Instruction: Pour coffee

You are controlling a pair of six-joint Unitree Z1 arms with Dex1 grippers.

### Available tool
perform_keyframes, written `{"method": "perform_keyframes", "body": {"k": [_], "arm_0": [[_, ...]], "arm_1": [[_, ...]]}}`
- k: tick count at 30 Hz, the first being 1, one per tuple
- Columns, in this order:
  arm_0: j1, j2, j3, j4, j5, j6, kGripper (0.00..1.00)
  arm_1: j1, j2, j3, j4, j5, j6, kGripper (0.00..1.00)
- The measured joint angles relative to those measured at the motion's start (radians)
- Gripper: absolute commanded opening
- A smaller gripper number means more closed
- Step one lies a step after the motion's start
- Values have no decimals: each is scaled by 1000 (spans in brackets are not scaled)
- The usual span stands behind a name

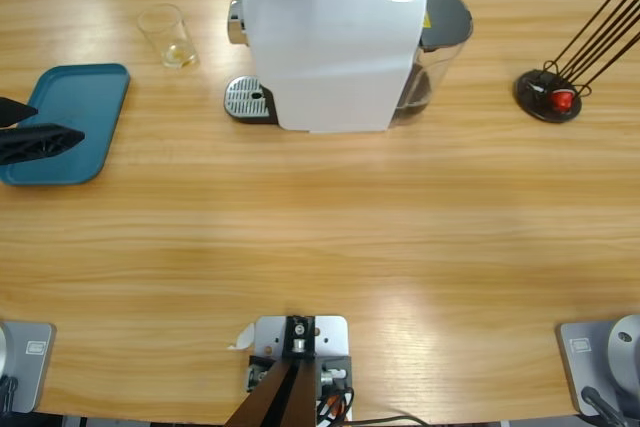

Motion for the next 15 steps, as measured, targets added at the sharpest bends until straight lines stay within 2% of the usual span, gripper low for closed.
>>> {"method": "perform_keyframes", "body": {"k": [15], "arm_0": [[0,0,0,0,-8,0,835]], "arm_1": [[-23,9,1,-14,38,-2,0]]}}
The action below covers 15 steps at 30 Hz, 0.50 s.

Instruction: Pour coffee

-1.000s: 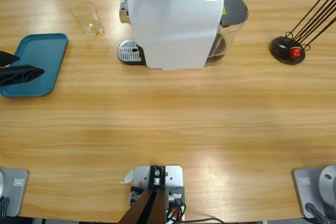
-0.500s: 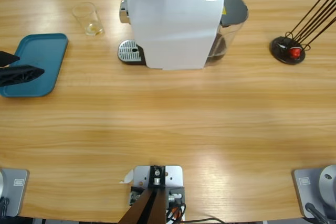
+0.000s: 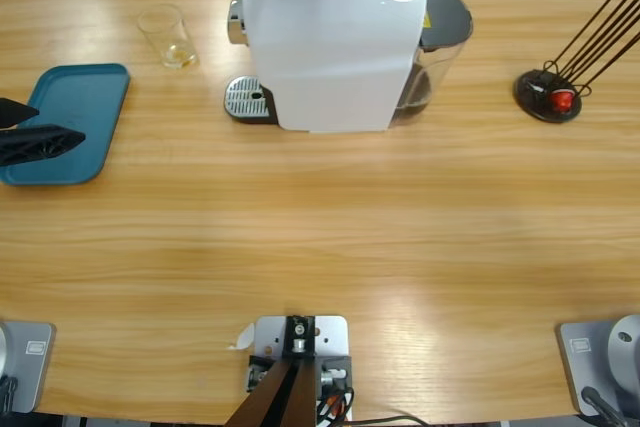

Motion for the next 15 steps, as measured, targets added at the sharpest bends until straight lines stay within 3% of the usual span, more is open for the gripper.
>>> {"method": "perform_keyframes", "body": {"k": [15], "arm_0": [[0,0,0,0,0,0,830]], "arm_1": [[-2,4,61,-37,10,0,0]]}}
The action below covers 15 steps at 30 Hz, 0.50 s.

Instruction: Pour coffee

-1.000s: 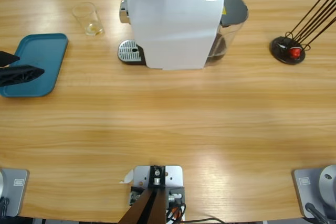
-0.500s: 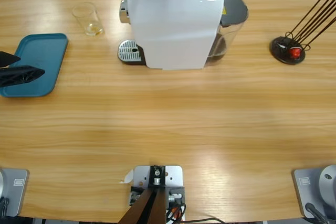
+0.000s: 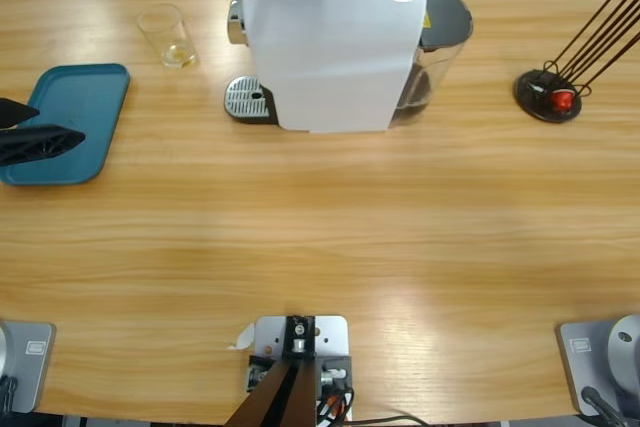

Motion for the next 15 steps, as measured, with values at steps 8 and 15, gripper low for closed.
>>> {"method": "perform_keyframes", "body": {"k": [8,15], "arm_0": [[0,0,0,0,0,0,831],[0,0,0,0,0,0,831]], "arm_1": [[-1,0,1,-2,0,0,720],[-2,0,1,-5,0,0,1000]]}}
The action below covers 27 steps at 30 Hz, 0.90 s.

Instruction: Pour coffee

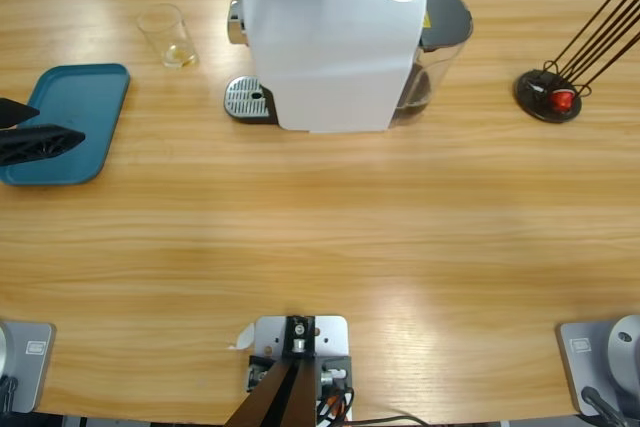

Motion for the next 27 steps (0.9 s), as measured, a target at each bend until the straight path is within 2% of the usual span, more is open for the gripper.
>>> {"method": "perform_keyframes", "body": {"k": [12,18,27], "arm_0": [[0,0,0,0,0,0,830],[0,0,0,0,0,0,835],[0,0,1,0,0,0,835]], "arm_1": [[0,1,0,3,-2,0,1000],[1,-7,-11,94,-14,26,989],[44,-187,47,187,-75,190,980]]}}
